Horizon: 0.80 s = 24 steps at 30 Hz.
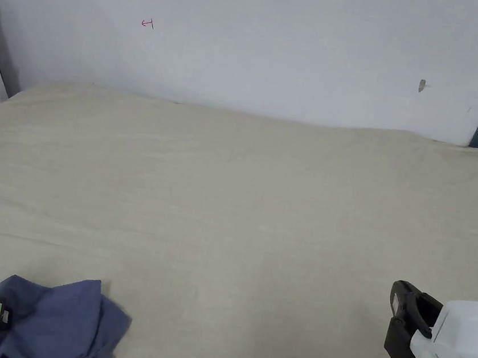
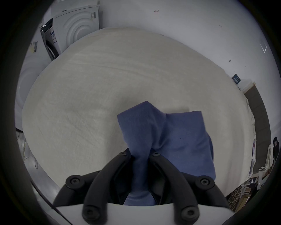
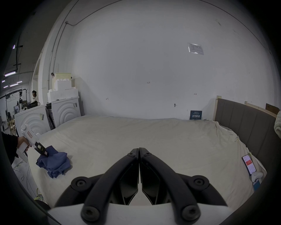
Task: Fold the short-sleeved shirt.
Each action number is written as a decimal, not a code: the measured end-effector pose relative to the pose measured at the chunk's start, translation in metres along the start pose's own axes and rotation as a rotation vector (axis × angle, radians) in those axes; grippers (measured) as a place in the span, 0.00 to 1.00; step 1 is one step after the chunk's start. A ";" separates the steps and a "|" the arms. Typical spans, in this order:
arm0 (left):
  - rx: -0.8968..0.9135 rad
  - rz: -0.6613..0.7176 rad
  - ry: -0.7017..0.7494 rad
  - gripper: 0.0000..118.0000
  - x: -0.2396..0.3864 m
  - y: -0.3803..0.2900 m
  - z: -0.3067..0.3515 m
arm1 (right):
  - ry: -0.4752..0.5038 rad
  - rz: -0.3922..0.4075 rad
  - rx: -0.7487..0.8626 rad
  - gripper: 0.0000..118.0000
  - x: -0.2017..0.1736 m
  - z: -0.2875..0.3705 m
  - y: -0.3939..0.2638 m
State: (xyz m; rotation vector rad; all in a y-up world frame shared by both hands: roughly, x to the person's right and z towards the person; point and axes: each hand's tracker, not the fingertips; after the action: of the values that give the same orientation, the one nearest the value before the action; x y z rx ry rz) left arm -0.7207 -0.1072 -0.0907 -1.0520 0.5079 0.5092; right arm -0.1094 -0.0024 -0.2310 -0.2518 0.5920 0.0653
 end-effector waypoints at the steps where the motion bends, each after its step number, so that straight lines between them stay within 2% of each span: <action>1: -0.004 0.014 0.019 0.14 0.001 -0.001 -0.002 | -0.001 -0.002 -0.002 0.00 0.000 0.001 0.000; 3: -0.002 0.021 0.036 0.15 0.004 -0.003 -0.004 | -0.002 -0.002 -0.003 0.00 0.003 0.003 0.000; 4: -0.002 0.025 0.048 0.18 0.014 -0.009 0.002 | -0.003 0.000 -0.003 0.00 0.004 0.005 0.001; 5: 0.003 0.026 0.052 0.26 0.017 -0.011 0.004 | -0.004 0.001 -0.003 0.00 0.005 0.007 0.002; 9: 0.040 0.029 0.146 0.85 0.028 -0.012 0.016 | -0.007 -0.006 0.013 0.00 0.012 0.020 0.007; 10: 0.094 0.017 0.161 0.89 0.035 -0.015 0.026 | -0.008 -0.007 0.019 0.00 0.014 0.024 0.009; 15: 0.439 -0.046 0.146 0.89 0.064 -0.020 0.081 | -0.021 -0.007 0.046 0.00 0.028 0.044 0.019; 24: 0.833 -0.114 0.079 0.89 0.172 -0.066 0.210 | -0.067 -0.001 0.121 0.00 0.052 0.084 0.045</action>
State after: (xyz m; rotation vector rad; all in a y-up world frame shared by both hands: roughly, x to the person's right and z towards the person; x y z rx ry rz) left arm -0.5162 0.0810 -0.0672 -0.2973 0.6461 0.1185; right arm -0.0270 0.0618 -0.2025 -0.1316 0.5273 0.0363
